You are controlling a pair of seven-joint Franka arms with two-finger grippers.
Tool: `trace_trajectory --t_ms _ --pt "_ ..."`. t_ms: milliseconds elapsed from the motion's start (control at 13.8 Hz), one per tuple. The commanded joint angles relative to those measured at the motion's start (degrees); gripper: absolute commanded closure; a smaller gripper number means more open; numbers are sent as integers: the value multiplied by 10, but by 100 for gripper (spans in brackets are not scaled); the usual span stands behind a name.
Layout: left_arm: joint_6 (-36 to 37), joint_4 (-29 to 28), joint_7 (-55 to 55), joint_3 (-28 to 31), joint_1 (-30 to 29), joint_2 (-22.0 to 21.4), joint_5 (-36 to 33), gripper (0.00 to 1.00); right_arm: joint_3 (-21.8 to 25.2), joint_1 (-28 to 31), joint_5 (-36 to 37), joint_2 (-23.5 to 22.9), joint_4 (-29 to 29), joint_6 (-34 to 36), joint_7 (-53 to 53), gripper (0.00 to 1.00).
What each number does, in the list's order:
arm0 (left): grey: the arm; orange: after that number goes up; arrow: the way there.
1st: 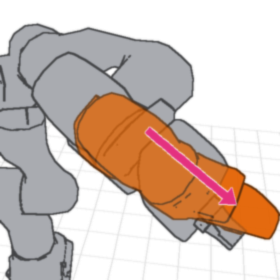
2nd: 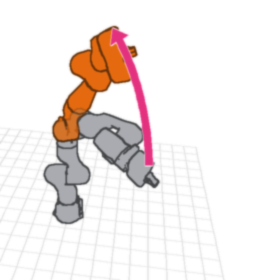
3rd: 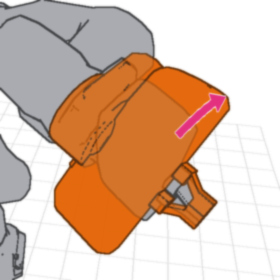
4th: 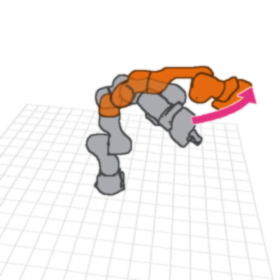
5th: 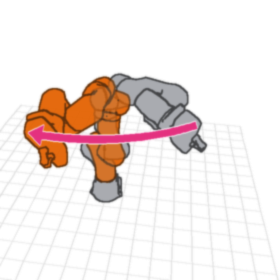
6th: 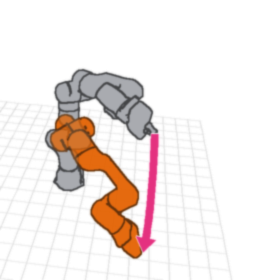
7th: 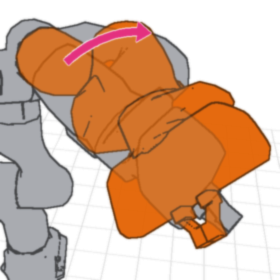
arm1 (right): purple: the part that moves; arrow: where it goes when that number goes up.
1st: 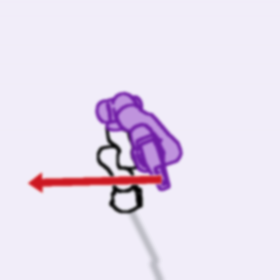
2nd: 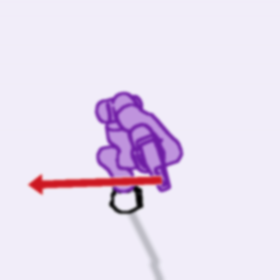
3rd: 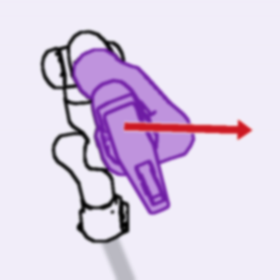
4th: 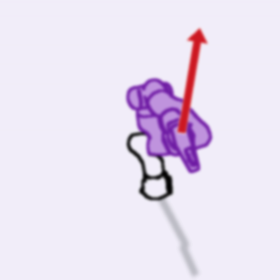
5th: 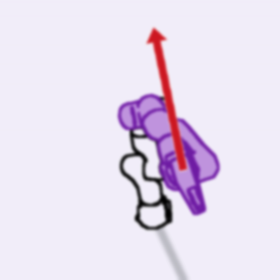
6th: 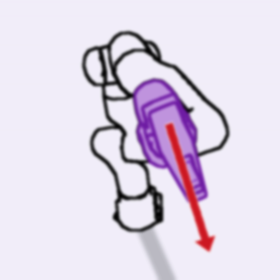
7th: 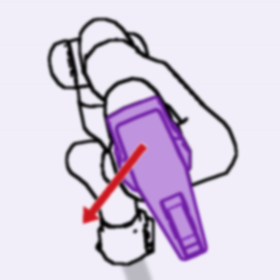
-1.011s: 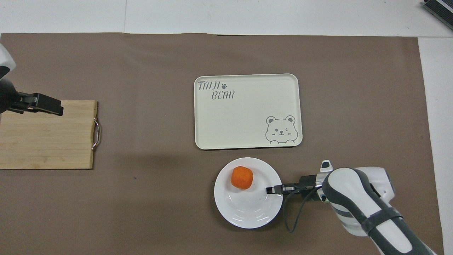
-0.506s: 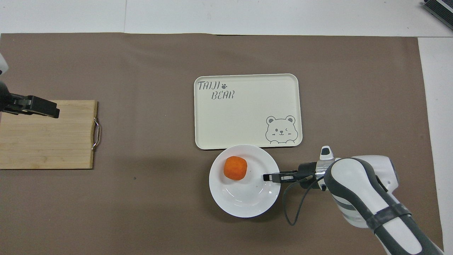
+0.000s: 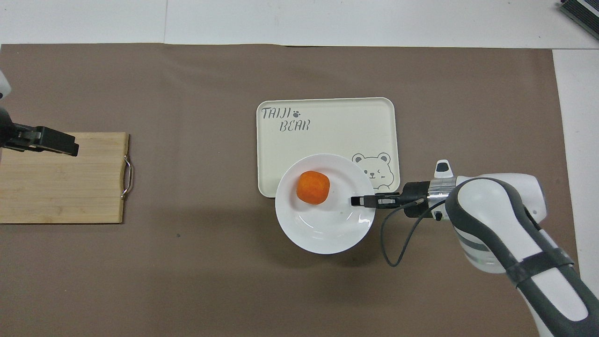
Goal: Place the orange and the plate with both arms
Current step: 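Slide the plate with the orange onto the cream tray with the right gripper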
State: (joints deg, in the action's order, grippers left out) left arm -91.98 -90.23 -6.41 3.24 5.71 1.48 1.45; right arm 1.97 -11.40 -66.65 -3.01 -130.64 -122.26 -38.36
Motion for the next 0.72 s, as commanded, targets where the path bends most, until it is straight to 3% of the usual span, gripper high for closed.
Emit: trace_trajectory --t_ms 0,361,650 --pt "8 1 -7 8 8 -2 -8 0 -1 30 36 -79 116 32 36 100" --pt "8 1 -7 8 8 -2 -8 0 -1 33 38 -223 280 26 61 100" --pt "8 1 -7 8 8 -2 -8 0 -2 23 50 -255 288 -12 55 100"
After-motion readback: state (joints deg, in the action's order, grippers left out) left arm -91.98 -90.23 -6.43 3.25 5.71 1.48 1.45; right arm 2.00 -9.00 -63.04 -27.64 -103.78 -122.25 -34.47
